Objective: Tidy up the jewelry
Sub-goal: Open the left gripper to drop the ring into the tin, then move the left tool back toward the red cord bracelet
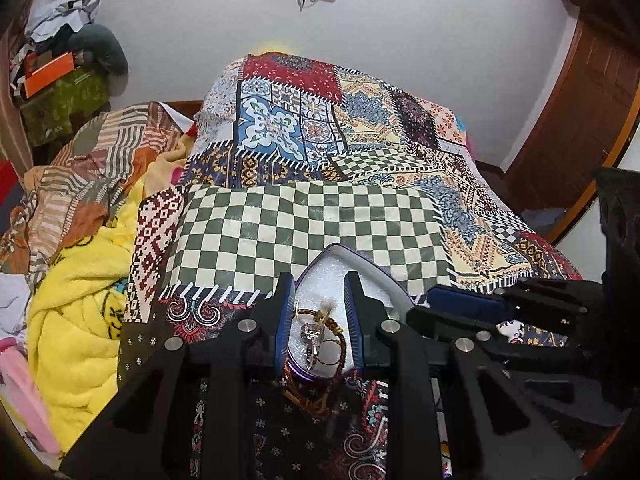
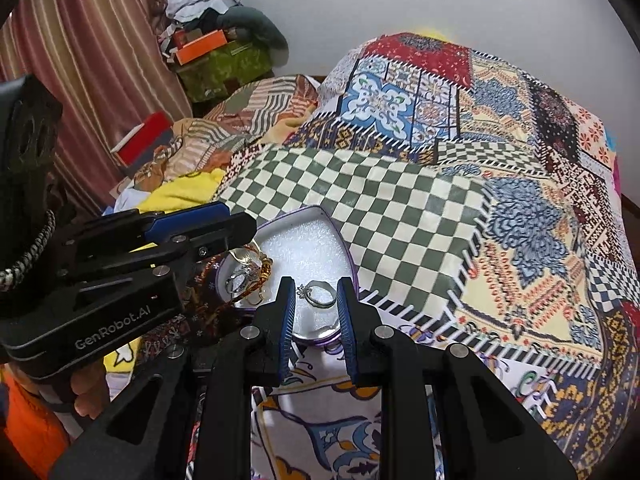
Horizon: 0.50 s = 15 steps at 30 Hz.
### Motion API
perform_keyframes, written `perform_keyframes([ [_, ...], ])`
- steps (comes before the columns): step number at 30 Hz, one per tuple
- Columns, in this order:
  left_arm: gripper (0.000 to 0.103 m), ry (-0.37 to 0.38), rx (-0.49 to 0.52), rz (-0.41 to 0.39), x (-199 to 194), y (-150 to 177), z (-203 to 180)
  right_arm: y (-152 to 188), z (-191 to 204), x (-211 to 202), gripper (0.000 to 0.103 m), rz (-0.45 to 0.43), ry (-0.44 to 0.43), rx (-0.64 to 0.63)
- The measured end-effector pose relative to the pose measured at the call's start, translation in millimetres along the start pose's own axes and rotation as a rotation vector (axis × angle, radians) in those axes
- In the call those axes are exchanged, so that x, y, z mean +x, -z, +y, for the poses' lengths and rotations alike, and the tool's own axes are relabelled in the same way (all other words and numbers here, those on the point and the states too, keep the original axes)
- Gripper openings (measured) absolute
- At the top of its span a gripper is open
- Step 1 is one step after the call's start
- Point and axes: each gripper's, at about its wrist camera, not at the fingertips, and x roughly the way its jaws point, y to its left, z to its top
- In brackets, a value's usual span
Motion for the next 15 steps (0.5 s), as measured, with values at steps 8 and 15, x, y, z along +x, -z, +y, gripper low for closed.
perform_keyframes([
  [8,0.030,-0.007,0.030,-0.040,-29.7,-4.1,-14.5,-0.1,-8.9,-52.1,0.019,-0.090,0.042,0.036],
  [15,0.031,-0.002,0.066,-0.084,-64.7,-2.8,-33.1,7.4,-16.2,-90.4,0.024,-0.146,0.094,0.064],
])
